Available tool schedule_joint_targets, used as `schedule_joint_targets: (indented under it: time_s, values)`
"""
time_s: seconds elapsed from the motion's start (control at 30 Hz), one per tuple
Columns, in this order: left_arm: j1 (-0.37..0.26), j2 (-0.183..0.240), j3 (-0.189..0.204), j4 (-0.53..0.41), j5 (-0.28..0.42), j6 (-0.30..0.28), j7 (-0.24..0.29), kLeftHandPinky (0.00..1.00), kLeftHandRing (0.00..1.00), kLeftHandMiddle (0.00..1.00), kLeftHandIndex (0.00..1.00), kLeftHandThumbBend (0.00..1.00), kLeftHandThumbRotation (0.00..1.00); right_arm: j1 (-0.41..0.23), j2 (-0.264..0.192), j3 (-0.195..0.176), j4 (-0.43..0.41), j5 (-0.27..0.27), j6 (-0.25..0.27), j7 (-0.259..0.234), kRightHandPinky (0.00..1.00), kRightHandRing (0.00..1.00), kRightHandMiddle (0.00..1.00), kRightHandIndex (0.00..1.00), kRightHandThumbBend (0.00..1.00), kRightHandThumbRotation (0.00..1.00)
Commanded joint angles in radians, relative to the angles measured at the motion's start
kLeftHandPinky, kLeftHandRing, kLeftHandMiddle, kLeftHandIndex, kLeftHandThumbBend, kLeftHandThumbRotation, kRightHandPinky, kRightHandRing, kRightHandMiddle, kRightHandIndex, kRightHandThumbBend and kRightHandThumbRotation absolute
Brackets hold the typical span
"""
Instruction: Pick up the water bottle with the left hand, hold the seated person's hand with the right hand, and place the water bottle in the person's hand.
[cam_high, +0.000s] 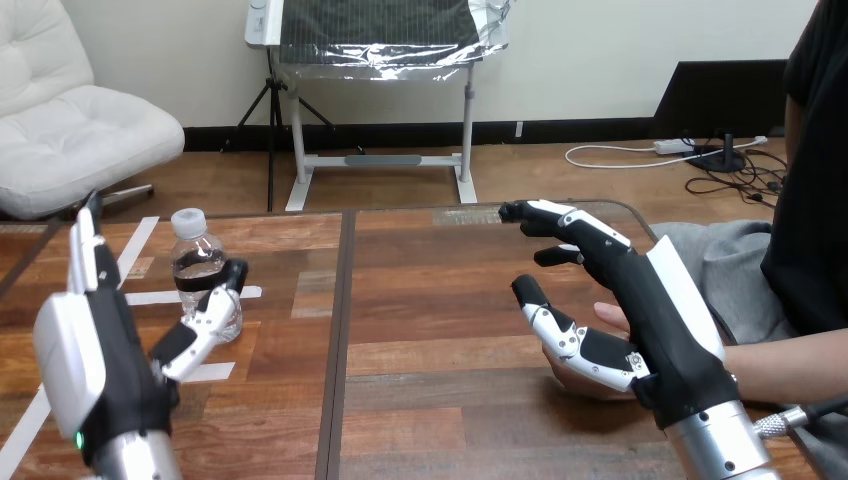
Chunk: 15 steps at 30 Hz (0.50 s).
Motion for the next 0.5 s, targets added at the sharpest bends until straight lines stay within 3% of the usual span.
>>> schedule_joint_targets:
  time_s: [0.0, 0.47]
  values:
    - [-0.126, 0.059, 0.015, 0.038, 0.025, 0.023, -0.029, 0.84, 0.92, 0.95, 0.95, 0.81, 0.50, -0.076, 0.002, -0.017, -0.002, 0.005, -0.011, -0.012, 0.71, 0.81, 0.85, 0.77, 0.29, 0.00]
    - [-0.255, 0.118, 0.021, 0.166, 0.016, 0.051, -0.066, 0.81, 0.90, 0.94, 0.94, 0.87, 0.53, -0.082, 0.001, -0.016, 0.001, 0.000, -0.003, -0.012, 0.71, 0.81, 0.85, 0.77, 0.29, 0.00]
